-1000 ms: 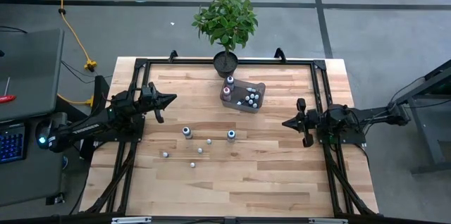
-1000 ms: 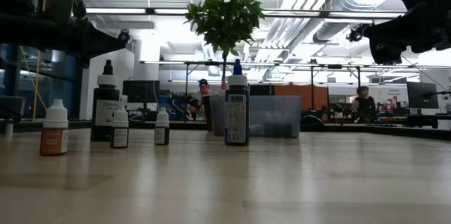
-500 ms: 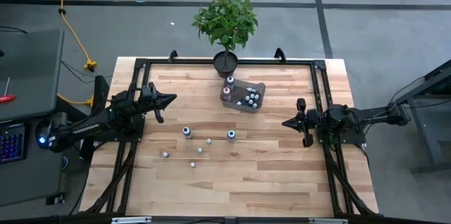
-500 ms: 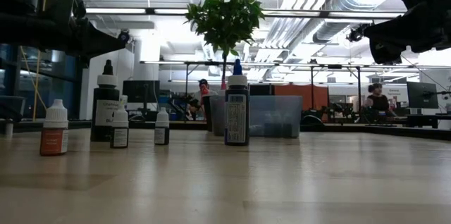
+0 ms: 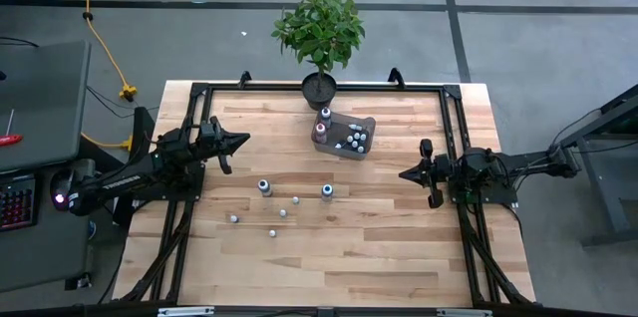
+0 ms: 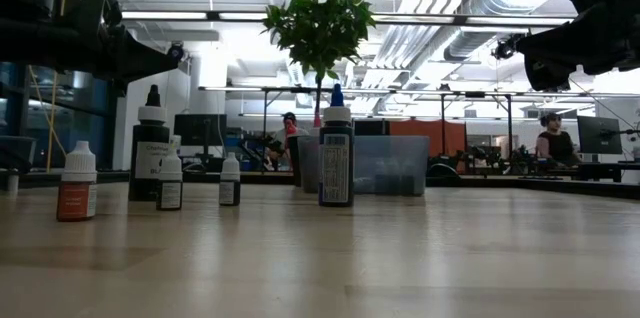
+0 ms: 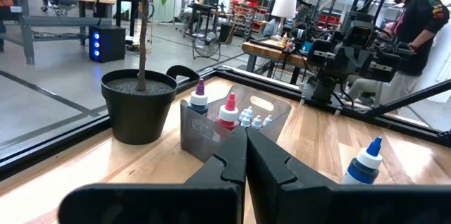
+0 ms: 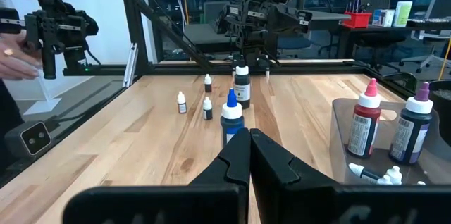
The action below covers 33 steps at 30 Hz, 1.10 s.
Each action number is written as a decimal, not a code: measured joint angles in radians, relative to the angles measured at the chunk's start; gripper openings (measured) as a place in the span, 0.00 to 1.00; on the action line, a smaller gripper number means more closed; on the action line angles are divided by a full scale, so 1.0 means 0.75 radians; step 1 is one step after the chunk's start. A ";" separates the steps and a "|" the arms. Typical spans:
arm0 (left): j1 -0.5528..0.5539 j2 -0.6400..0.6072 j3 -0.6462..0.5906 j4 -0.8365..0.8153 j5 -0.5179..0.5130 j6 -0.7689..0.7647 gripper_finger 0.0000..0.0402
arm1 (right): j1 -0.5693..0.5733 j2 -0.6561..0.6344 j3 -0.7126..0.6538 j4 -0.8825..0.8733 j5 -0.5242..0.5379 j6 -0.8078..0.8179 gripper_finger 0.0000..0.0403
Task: Pick & Place food coloring
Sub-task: Put the small red food coloring bottle into the black bin
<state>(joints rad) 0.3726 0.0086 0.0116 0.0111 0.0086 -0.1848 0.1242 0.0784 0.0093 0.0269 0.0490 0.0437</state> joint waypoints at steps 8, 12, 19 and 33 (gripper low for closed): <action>0.000 0.000 0.000 0.000 0.000 0.000 0.00 | 0.000 0.000 0.000 0.000 0.000 0.000 0.00; 0.000 0.000 0.000 0.000 0.000 0.000 0.00 | 0.000 0.000 0.000 0.000 0.000 0.000 0.00; 0.000 0.000 0.000 0.005 -0.035 -0.001 0.00 | 0.000 0.000 -0.001 0.000 0.000 0.000 0.00; 0.000 0.008 0.012 0.013 0.134 -0.176 0.00 | 0.000 0.000 -0.001 0.000 0.000 0.000 0.00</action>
<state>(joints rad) 0.3729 0.0143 0.0210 0.0210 0.1090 -0.3165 0.1241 0.0784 0.0090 0.0269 0.0490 0.0438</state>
